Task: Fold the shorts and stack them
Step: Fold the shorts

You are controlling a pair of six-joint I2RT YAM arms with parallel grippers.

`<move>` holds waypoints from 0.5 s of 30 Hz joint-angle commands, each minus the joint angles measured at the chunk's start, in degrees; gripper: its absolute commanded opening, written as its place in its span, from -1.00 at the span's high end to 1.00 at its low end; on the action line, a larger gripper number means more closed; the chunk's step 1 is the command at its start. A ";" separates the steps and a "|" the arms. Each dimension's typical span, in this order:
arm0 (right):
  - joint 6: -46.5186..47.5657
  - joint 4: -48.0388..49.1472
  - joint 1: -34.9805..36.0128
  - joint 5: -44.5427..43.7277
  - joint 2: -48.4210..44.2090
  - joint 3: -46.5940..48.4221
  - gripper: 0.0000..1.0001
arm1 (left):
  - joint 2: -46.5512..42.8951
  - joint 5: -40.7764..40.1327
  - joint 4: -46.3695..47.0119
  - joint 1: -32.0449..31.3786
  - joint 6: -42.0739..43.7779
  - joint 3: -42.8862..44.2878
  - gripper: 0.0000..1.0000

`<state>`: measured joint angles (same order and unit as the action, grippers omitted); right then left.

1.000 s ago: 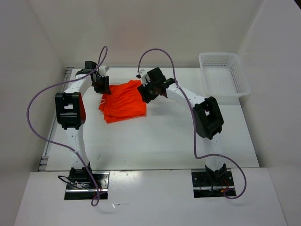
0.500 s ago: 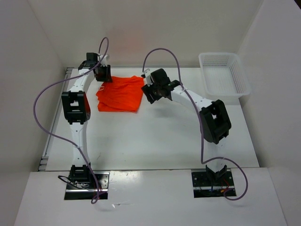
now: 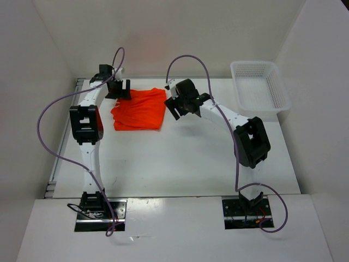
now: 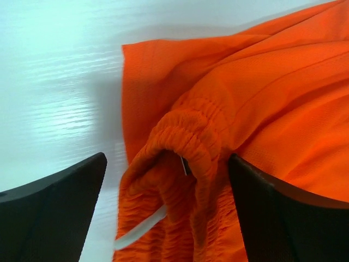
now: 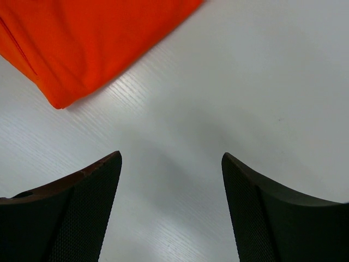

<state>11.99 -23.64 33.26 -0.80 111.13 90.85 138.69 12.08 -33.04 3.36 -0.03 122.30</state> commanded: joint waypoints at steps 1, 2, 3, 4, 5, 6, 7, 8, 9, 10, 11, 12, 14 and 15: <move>1.37 1.93 0.32 -2.36 -4.95 3.02 -0.60 | -8.24 -3.02 1.57 1.91 0.03 0.04 -1.00; 2.07 1.93 0.32 -2.98 -5.66 3.02 -0.60 | -9.48 -3.02 1.57 1.92 0.03 0.04 -1.00; 2.68 1.93 0.32 -3.50 -7.23 2.41 -0.63 | -10.89 -3.89 1.57 2.79 0.03 0.04 -1.00; 2.69 1.93 0.32 -4.55 -8.11 1.62 -0.63 | -13.86 -4.60 1.57 3.84 0.03 0.04 -1.00; 4.17 1.93 0.32 -5.26 -9.08 1.09 -0.66 | -15.63 -4.61 2.27 4.46 0.03 -1.87 -1.00; 4.71 1.32 0.32 -5.79 -11.35 0.04 -0.69 | -19.39 -4.61 2.97 5.16 0.03 -3.20 -1.00; 5.32 1.31 0.32 -6.40 -12.51 -0.67 -0.69 | -21.51 -4.61 3.76 6.56 0.03 -4.86 -1.00; 6.02 1.31 0.32 -6.41 -13.74 -1.28 -0.72 | -23.45 -3.04 5.42 7.27 0.03 -6.71 -1.00; 6.03 0.70 -0.29 -6.41 -16.10 -1.81 -0.72 | -25.38 -1.63 5.44 8.24 0.03 -8.46 -1.00; 6.03 0.70 -1.60 -6.41 -17.25 -2.95 -0.74 | -28.36 0.04 5.44 9.29 0.03 -10.92 -1.00; 6.03 0.18 -2.31 -6.41 -18.22 -3.48 -0.74 | -29.52 4.06 4.13 11.39 0.03 -11.99 -1.00; 6.03 0.17 -3.36 -6.41 -20.41 -5.14 -0.74 | -31.97 5.84 3.60 12.45 0.03 -13.13 -1.00; 6.81 0.17 -4.16 -8.24 -22.88 -7.52 -0.76 | -34.70 5.69 2.81 13.95 0.03 -18.83 -1.00; 7.86 0.87 -4.16 -8.95 -24.11 -10.49 -0.76 | -37.85 4.72 2.19 14.57 0.03 -21.12 -1.00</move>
<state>17.45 -23.18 30.63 -6.44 90.72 85.21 104.20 13.80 -28.71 16.95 -0.25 106.89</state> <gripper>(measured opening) 0.881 0.998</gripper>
